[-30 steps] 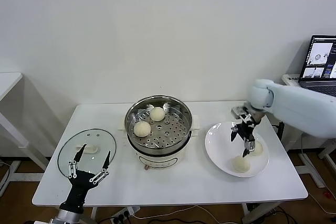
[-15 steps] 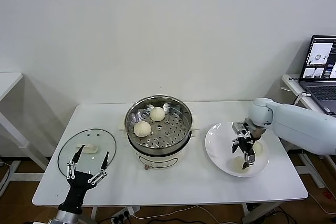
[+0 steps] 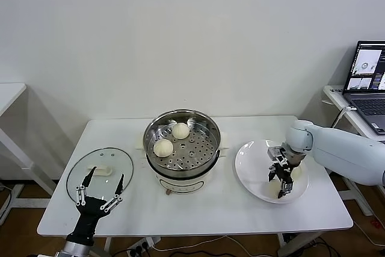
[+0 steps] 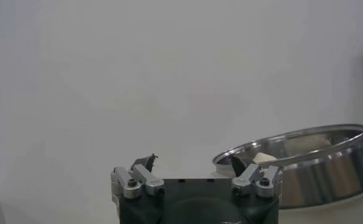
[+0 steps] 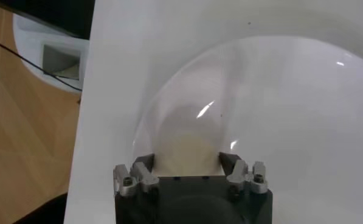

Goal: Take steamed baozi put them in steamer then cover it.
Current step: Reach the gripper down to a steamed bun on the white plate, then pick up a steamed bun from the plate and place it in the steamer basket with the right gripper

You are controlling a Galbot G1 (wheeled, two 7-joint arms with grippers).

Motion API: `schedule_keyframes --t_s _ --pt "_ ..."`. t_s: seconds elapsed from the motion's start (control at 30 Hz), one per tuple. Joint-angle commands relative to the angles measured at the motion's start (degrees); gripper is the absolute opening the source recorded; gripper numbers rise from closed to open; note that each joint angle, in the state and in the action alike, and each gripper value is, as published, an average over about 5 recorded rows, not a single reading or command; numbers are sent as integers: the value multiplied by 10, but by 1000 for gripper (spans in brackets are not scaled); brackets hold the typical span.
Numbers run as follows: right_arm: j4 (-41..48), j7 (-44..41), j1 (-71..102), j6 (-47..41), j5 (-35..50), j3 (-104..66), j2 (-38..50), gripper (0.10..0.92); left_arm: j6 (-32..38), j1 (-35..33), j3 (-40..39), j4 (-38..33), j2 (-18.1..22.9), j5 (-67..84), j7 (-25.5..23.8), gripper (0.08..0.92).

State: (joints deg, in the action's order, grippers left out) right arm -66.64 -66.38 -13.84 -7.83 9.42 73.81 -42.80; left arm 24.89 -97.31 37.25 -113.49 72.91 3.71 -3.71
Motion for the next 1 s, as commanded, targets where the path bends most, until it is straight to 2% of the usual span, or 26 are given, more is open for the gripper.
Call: schedule_keyframes --t_s 0.03,0.23,0.43,0.73,1.0 --pt "-3 -2 -6 0 -6 -6 4 667 0 1 0 1 -1 0 0 823" --pt "-12 -37 -71 14 -8 -11 3 600 -1 5 -2 0 -3 0 1 823" --pt "-44 -72 -186 62 -10 -15 -14 588 -1 6 -4 -2 -7 1 1 823" --pt "-100 -77 -321 247 -6 -26 -132 609 -2 7 -7 -7 -8 1 2 823" --pt "-123 -50 -302 392 -105 -49 -246 619 0 3 -5 -9 -7 1 2 823"
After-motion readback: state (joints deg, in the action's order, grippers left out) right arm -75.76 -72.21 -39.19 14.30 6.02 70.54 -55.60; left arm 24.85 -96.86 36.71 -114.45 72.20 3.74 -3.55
